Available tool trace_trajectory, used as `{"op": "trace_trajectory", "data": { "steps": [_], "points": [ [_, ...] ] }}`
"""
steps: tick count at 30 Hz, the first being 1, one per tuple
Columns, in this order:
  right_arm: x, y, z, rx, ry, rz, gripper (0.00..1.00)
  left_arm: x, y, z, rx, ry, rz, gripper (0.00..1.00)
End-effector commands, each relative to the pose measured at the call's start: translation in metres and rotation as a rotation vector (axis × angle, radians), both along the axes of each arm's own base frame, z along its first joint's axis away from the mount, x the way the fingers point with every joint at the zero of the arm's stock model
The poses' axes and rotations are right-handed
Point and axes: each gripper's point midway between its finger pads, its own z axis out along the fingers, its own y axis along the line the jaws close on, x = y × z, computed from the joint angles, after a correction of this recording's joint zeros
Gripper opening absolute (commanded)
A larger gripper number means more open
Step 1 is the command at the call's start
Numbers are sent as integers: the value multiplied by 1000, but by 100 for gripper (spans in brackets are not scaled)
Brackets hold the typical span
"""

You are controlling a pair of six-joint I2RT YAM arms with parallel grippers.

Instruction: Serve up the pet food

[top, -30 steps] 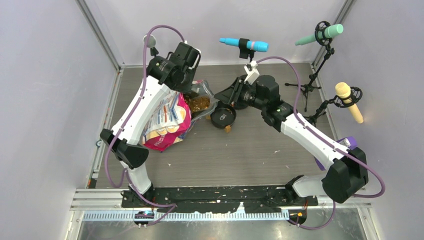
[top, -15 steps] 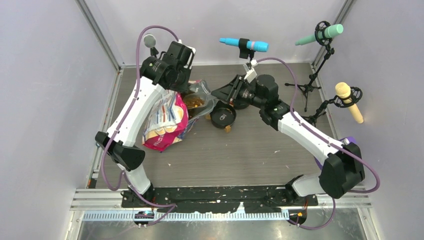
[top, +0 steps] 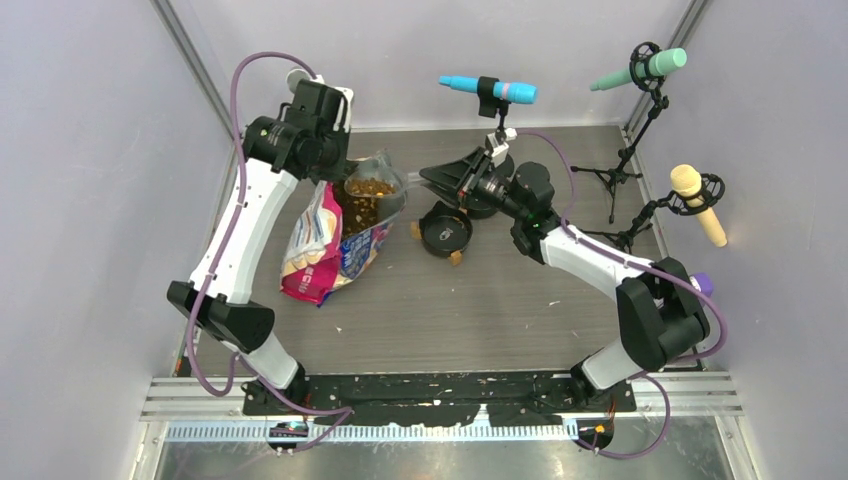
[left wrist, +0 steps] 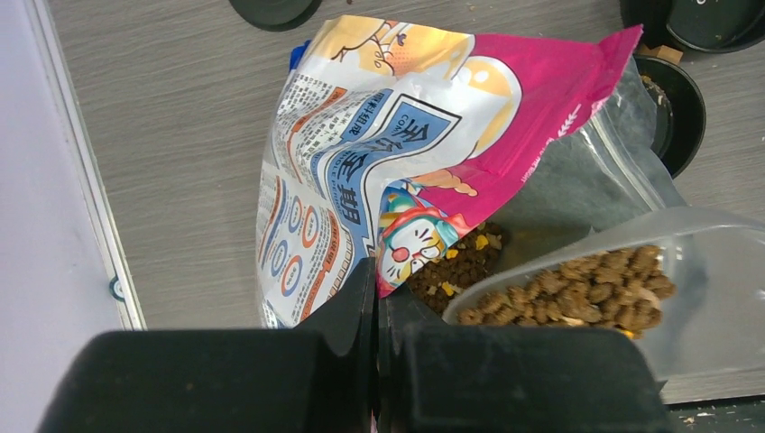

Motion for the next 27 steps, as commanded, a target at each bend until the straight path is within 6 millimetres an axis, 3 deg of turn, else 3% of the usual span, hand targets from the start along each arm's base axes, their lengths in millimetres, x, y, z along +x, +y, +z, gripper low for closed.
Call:
{"op": "trace_trajectory", "data": {
  "steps": [1, 13, 20, 27],
  "points": [
    [-8, -8, 45, 135, -120, 17, 5, -9, 5, 34, -65, -97, -8, 0],
    [-5, -40, 48, 124, -155, -70, 5, -5, 14, 35, -59, -106, 20, 0],
    [5, -97, 41, 63, -159, -221, 5, -4, 18, 33, -48, -106, 33, 0],
    [22, -151, 13, -29, -119, -373, 5, -5, 19, 32, -41, -106, 35, 0]
  ]
}}
